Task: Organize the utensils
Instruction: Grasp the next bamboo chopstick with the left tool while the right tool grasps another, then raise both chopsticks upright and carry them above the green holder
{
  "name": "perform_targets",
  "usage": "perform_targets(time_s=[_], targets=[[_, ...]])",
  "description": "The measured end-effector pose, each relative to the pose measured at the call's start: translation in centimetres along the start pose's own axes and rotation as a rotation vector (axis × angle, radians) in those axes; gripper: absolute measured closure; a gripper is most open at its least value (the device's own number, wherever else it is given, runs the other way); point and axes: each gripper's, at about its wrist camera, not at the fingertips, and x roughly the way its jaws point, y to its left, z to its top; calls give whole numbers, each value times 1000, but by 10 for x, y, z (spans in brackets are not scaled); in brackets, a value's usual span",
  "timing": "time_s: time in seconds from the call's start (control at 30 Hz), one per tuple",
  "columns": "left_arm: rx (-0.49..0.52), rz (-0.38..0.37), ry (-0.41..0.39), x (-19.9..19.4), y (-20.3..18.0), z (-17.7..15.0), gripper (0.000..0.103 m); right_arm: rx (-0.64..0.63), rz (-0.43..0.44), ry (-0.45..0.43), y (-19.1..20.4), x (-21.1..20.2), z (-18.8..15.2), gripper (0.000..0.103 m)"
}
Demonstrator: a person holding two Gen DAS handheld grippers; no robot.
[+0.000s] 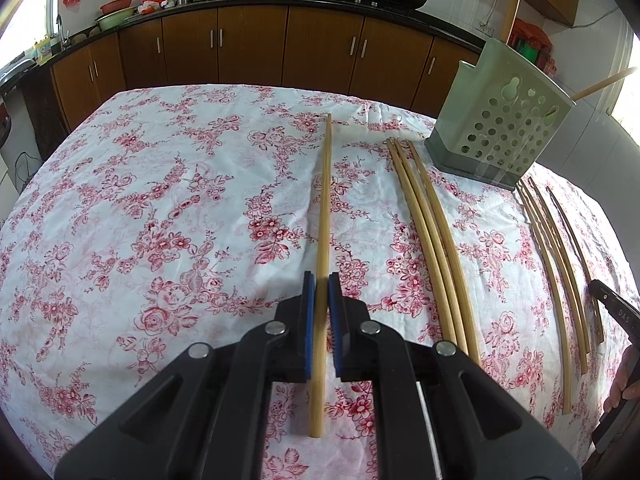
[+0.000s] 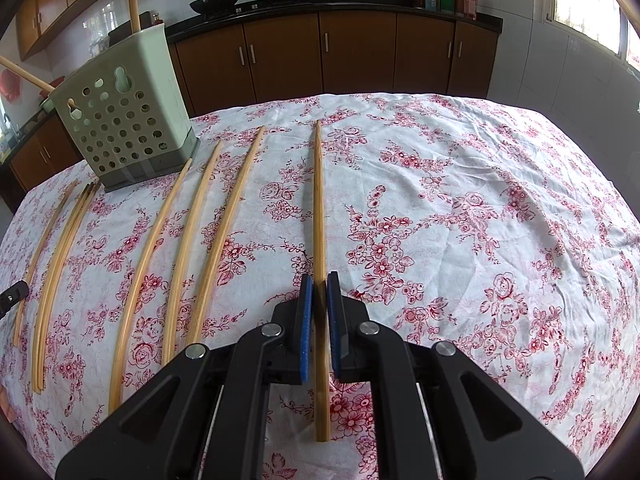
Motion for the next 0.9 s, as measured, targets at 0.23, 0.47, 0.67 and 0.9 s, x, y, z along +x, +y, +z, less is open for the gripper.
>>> perform_targets(time_s=[0.23, 0.47, 0.67, 0.9], targets=[[-1, 0, 0, 0, 0, 0, 92, 0, 0, 0, 0, 0, 0, 94], [2, 3, -1, 0, -1, 0, 92, 2, 2, 0, 1, 0, 0, 94], [97, 63, 6, -8, -14, -11, 94, 8, 18, 1, -3, -7, -8, 94], [133, 55, 10, -15, -18, -7, 95, 25, 39, -29, -9, -20, -5, 95]])
